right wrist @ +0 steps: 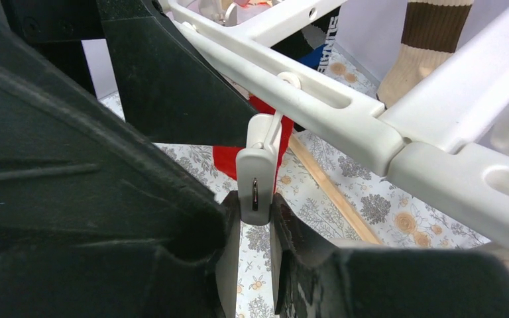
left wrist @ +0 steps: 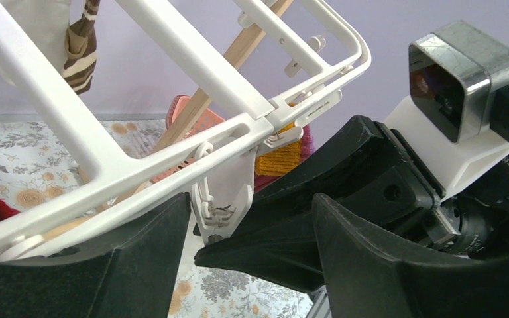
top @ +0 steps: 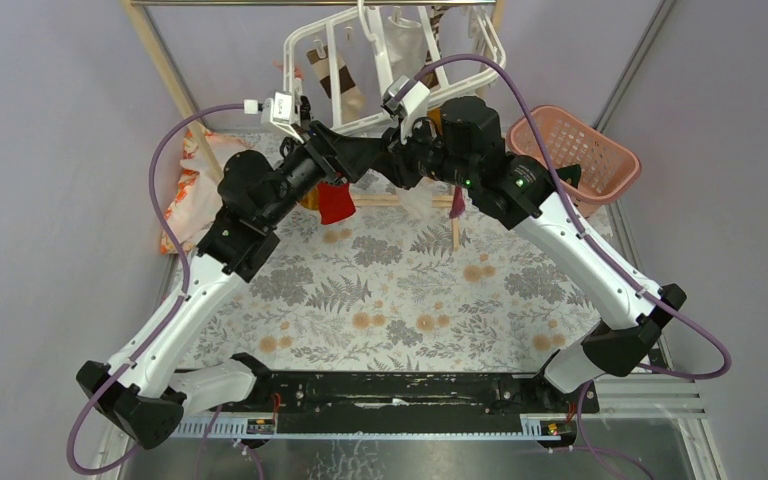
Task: Clip the socks to the hanger
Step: Open the clamp at the hanger.
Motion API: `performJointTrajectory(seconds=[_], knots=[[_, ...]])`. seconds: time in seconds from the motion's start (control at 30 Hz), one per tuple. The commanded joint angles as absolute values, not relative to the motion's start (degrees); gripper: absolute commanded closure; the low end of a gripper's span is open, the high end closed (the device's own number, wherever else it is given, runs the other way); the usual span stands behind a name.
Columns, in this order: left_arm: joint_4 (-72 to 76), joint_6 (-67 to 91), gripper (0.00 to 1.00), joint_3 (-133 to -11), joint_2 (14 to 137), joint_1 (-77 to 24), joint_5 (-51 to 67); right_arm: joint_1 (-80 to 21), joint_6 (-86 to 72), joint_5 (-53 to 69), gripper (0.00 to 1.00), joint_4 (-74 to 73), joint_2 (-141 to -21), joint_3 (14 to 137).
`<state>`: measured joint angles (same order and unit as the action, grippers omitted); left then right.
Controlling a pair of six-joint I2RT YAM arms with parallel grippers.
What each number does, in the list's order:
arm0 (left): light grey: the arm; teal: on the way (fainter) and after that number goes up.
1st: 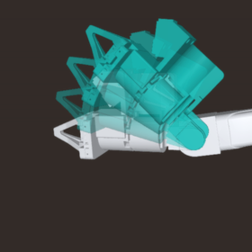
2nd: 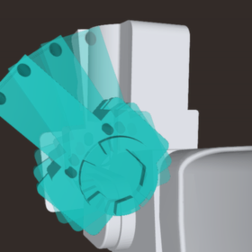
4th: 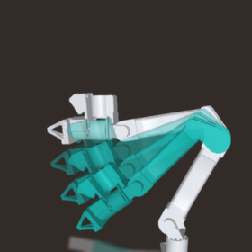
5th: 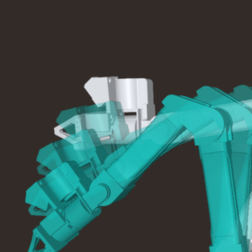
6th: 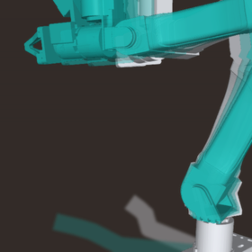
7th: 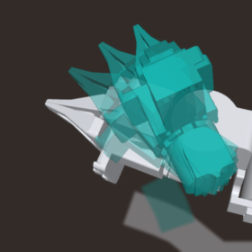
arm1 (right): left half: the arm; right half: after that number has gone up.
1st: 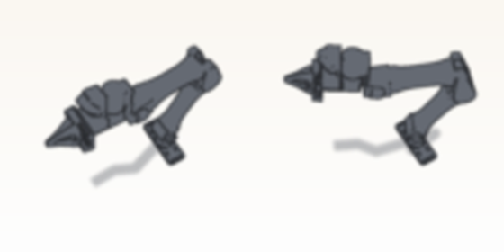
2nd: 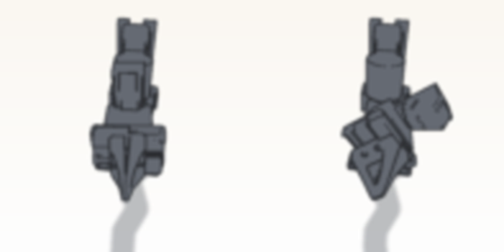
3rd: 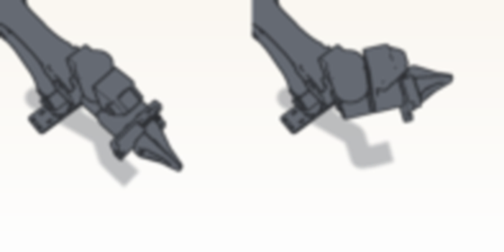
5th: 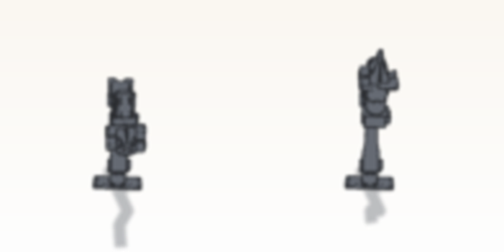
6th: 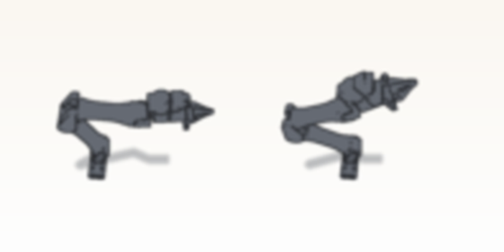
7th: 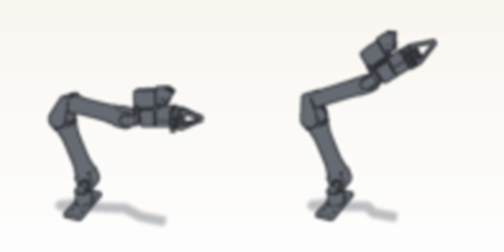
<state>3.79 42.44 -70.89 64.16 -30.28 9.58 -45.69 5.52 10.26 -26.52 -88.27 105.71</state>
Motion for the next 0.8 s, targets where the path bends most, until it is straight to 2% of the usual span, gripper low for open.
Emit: performJointTrajectory(seconds=[0.0, 0.2, 0.43, 0.5, 0.67, 0.77], knots=[[8.96, 38.94, 0.30, -70.30, 65.43, -30.37, 6.48, -46.60, 4.75, 16.56, 1.00, -30.45, -85.13, 107.90], [9.39, 39.18, 0.45, -70.19, 65.82, -30.65, 6.15, -46.66, 4.73, 17.12, 1.00, -30.48, -84.57, 107.61], [9.08, 39.17, 0.48, -69.86, 64.50, -30.93, 6.08, -46.64, 5.36, 16.16, 1.00, -30.59, -84.76, 107.34], [8.70, 38.84, 0.45, -69.58, 63.59, -30.95, 5.10, -46.67, 5.36, 15.97, 1.00, -30.67, -84.89, 107.40], [9.52, 38.04, 0.25, -67.76, 60.53, -31.03, 1.35, -46.67, 5.10, 14.68, 1.00, -29.92, -84.55, 106.58], [10.79, 37.83, 0.23, -66.40, 58.99, -31.03, 0.75, -46.66, 4.85, 14.82, 1.00, -30.01, -84.80, 106.78]])
